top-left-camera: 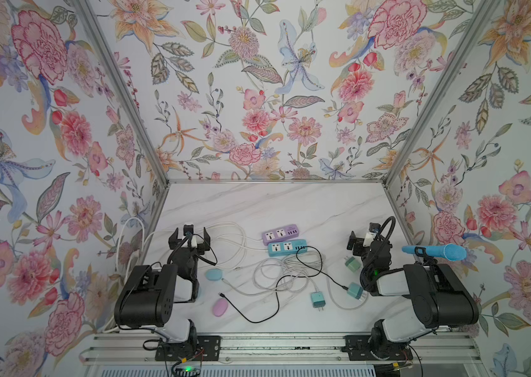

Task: Charge the bluetooth headset
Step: Pick up the plug from the center of the board.

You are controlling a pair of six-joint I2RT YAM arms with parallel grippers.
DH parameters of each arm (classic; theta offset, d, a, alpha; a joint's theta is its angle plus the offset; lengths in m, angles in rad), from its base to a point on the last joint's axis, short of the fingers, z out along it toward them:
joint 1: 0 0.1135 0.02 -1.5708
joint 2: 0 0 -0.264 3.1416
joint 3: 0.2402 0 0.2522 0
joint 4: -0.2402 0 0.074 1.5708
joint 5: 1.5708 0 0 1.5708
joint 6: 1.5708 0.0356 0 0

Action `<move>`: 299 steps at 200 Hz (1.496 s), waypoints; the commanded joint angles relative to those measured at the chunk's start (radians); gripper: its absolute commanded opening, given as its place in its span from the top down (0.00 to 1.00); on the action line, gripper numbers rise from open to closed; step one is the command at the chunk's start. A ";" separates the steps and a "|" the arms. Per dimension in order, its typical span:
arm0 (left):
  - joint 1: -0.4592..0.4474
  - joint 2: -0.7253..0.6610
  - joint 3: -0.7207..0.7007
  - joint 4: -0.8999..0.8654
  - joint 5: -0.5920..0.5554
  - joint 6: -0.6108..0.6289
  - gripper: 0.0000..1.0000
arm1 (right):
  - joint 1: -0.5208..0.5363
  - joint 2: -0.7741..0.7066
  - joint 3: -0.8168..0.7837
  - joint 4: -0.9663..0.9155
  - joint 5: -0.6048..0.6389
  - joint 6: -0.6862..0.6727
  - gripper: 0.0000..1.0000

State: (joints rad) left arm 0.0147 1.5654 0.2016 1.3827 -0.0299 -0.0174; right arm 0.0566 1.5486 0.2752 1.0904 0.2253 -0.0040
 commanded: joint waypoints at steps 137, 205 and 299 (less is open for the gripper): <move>-0.007 0.007 0.002 0.026 -0.002 0.007 0.00 | 0.000 -0.002 0.007 0.037 0.008 -0.003 0.01; -0.007 -0.028 0.002 0.010 -0.019 0.005 0.00 | -0.002 -0.047 0.047 -0.060 0.006 -0.006 0.01; -0.054 -0.313 0.620 -1.304 -0.417 -0.459 0.00 | 0.355 -0.390 0.431 -1.016 0.530 0.085 0.01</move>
State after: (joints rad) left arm -0.0341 1.2617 0.7456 0.4740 -0.3695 -0.2749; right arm 0.3408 1.2072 0.6792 0.3737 0.5671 -0.0250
